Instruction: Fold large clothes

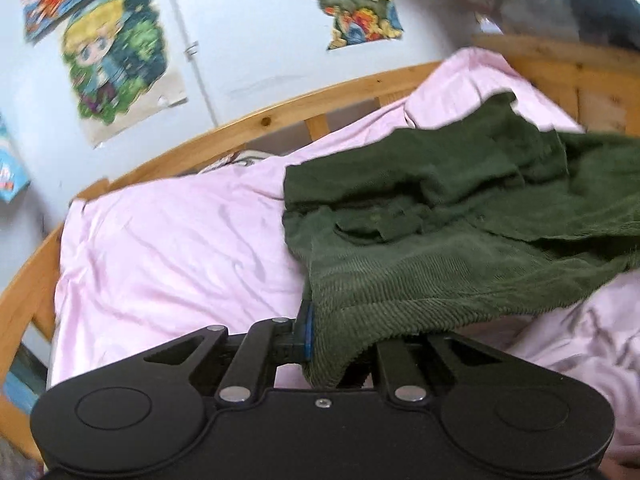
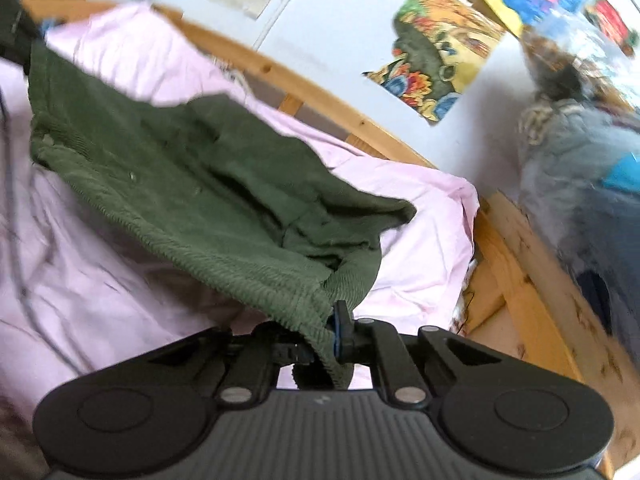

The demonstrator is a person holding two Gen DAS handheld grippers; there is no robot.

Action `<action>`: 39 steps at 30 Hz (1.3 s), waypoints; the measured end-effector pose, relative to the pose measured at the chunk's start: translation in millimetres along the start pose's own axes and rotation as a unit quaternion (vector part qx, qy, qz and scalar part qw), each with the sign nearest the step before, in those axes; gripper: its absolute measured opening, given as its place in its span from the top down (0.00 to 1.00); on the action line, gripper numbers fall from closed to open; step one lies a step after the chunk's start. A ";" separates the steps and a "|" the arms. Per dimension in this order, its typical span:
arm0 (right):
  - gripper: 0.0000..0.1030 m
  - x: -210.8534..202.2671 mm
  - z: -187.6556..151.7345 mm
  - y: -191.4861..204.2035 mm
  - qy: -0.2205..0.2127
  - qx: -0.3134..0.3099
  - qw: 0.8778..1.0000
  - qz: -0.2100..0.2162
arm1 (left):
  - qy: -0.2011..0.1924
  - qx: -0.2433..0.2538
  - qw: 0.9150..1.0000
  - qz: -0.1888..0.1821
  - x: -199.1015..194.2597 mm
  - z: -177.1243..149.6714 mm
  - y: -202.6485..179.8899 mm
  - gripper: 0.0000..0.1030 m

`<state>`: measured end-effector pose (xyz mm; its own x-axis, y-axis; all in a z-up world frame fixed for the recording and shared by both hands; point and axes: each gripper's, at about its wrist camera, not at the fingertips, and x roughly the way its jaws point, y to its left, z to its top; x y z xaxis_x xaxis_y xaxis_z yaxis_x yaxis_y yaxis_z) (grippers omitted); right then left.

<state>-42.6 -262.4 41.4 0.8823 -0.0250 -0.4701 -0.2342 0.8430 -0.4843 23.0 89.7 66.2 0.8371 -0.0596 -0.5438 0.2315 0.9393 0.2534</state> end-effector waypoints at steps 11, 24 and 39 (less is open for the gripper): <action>0.92 -26.3 17.9 -51.5 -0.020 0.176 0.980 0.089 | 0.050 -0.012 0.997 -0.057 -42.3 40.4 21.6 0.89; 0.92 153.8 25.0 -85.9 0.019 0.295 0.955 0.029 | 0.160 -0.004 0.986 -0.041 150.0 107.9 20.3 0.88; 0.39 194.2 -28.1 -76.0 -0.047 0.379 0.924 0.034 | 0.096 -0.158 0.983 -0.025 193.1 58.3 71.6 0.10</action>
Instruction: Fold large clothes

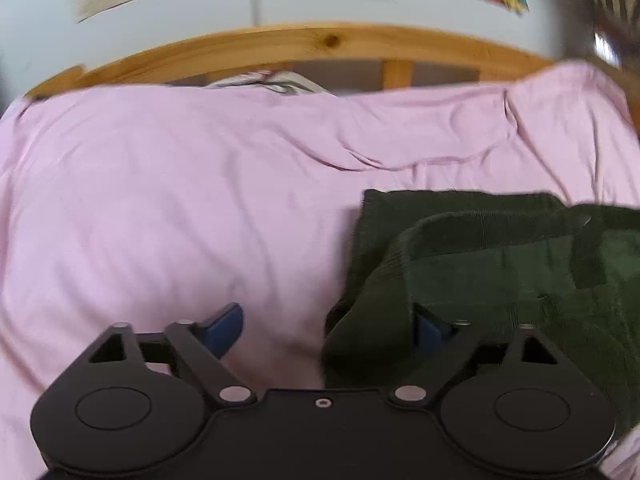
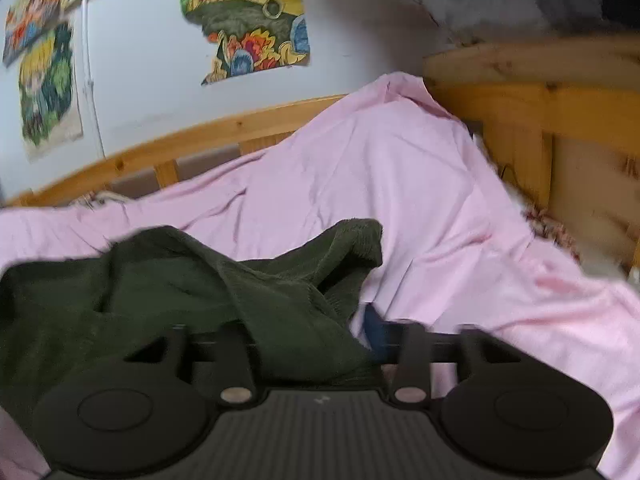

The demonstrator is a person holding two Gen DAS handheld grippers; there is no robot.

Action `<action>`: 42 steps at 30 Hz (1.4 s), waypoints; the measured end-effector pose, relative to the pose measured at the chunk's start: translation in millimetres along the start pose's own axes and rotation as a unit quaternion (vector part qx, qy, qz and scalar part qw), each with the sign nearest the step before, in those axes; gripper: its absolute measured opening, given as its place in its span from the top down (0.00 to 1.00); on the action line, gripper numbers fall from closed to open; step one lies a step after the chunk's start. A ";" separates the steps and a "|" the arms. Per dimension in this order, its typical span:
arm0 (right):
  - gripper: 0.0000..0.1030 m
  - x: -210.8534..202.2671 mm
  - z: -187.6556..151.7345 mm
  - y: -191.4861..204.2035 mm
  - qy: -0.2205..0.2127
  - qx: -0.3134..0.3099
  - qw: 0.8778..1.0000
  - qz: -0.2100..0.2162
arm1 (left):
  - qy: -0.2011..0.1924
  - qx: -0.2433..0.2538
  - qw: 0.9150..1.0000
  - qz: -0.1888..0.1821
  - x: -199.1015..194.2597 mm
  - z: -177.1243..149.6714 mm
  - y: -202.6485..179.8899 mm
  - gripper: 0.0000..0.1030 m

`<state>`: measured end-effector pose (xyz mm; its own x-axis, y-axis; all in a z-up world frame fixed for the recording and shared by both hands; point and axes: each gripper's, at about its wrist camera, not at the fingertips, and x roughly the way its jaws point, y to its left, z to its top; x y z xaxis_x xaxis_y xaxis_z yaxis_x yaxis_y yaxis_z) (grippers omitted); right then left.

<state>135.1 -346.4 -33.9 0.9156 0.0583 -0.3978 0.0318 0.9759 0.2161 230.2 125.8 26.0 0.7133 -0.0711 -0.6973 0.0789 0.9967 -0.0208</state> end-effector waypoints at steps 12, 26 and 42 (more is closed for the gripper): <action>0.04 -9.7 -4.3 8.8 -0.012 -0.010 0.999 0.027 | 0.013 -0.065 0.997 -0.031 0.6 -30.3 7.4 0.07; 0.95 11.5 -2.8 -16.8 -0.040 0.064 0.997 -0.026 | -0.033 -0.105 0.994 -0.027 -1.2 -11.9 1.4 0.04; 0.72 19.7 -13.2 -30.4 -0.023 0.118 0.992 -0.027 | 0.016 -0.103 0.992 -0.066 -22.1 -96.3 25.9 0.29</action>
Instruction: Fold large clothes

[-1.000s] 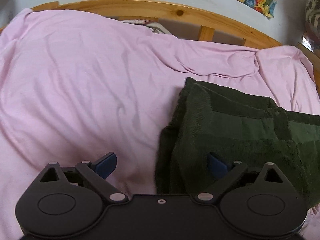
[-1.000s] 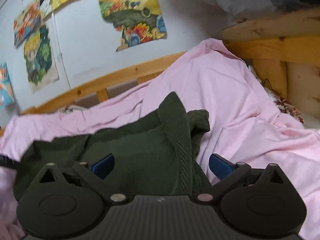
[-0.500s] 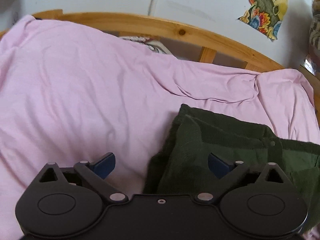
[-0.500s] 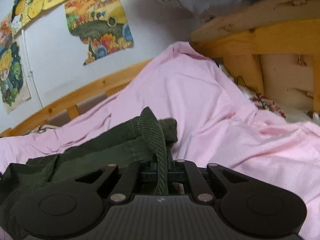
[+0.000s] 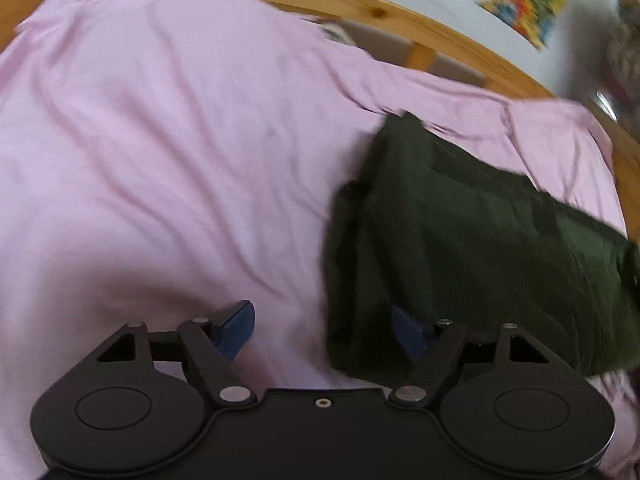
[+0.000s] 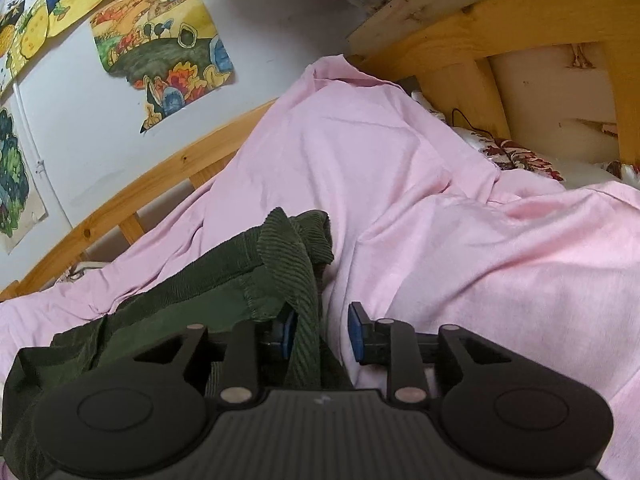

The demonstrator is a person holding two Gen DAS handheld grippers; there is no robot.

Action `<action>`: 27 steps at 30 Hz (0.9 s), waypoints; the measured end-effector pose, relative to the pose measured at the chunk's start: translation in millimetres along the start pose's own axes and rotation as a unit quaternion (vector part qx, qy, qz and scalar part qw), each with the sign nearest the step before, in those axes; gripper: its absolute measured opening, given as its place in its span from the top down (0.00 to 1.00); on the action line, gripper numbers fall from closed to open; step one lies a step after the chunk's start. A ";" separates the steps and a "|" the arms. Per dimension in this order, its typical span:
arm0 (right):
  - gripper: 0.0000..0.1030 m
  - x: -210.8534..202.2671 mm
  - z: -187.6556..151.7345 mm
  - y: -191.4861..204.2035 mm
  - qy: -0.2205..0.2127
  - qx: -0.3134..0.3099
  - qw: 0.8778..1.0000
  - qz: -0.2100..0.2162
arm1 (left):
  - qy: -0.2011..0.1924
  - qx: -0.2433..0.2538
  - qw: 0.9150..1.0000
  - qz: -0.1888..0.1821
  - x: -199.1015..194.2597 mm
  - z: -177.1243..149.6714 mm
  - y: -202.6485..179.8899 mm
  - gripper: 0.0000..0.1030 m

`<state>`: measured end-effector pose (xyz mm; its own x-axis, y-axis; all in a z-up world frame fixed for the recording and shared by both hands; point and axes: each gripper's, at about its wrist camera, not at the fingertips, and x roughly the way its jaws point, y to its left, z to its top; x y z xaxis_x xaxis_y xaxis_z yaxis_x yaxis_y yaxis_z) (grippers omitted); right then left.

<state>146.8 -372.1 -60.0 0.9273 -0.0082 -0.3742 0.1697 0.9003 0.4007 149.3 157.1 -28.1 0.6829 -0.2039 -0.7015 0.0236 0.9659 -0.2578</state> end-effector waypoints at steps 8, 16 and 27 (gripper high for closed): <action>0.87 -16.3 3.4 9.6 -0.029 -0.007 0.999 0.019 | -0.040 0.011 0.999 0.004 -3.0 1.0 -23.0 1.00; 0.84 -7.5 -1.5 11.7 -0.003 -0.013 1.000 -0.007 | -0.032 -0.032 0.998 0.054 -2.8 -22.9 -7.0 1.00; 0.02 -32.7 -12.7 53.8 -0.114 -0.175 0.971 -0.117 | -0.091 0.020 0.993 0.075 -15.9 14.1 -29.6 0.19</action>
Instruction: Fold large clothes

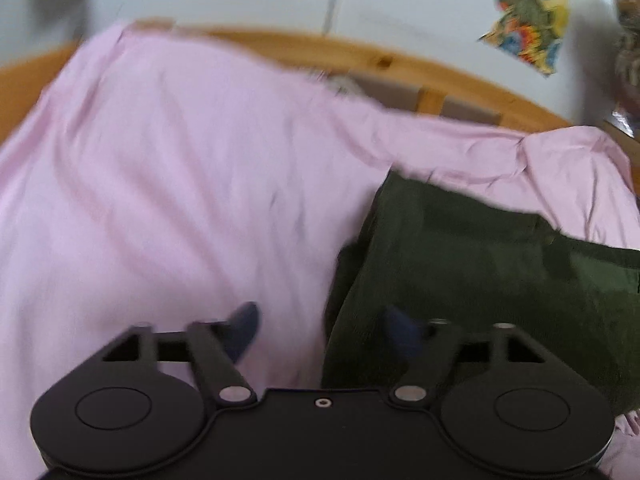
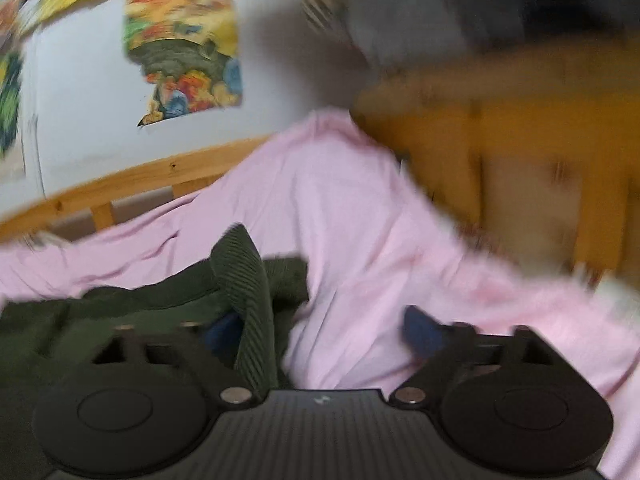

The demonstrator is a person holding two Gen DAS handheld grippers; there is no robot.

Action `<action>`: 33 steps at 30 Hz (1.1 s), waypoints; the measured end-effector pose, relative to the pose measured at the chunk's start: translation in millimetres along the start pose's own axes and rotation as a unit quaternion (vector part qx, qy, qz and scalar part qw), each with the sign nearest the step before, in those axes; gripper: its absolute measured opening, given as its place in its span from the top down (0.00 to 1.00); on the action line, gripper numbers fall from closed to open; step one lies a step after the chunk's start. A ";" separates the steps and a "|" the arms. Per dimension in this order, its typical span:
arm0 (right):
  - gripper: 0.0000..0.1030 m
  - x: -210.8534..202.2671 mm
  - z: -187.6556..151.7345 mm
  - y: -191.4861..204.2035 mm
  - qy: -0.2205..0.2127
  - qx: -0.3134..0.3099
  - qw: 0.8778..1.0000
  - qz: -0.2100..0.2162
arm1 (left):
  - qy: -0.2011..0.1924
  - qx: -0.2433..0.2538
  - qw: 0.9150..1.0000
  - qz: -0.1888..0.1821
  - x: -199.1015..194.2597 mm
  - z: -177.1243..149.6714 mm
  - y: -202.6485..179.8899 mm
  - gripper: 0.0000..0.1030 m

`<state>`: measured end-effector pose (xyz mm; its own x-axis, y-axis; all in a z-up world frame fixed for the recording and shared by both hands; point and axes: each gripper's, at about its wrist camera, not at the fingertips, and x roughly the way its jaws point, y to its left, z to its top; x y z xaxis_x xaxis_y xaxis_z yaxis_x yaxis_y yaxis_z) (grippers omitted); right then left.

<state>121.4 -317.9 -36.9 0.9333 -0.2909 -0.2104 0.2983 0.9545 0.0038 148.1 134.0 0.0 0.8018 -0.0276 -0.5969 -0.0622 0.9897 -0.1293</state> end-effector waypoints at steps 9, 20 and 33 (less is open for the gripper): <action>0.00 14.2 -17.9 52.7 -0.080 -0.208 0.972 -0.077 | 0.022 0.107 0.990 0.086 77.6 33.2 -54.6 0.38; 0.00 59.6 -19.8 -12.9 0.056 -0.032 0.998 -0.003 | 0.058 -0.005 0.995 0.085 116.6 34.6 -29.5 0.16; 0.00 -7.1 5.7 22.1 -0.055 -0.120 0.988 -0.078 | 0.035 -0.058 0.994 0.084 28.3 8.0 -31.6 0.01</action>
<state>122.5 -295.2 -29.7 0.8994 -0.4293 -0.0818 0.3974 0.8813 -0.2557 177.5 103.1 -6.4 0.7320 0.1223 -0.6703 -0.2620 0.9586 -0.1112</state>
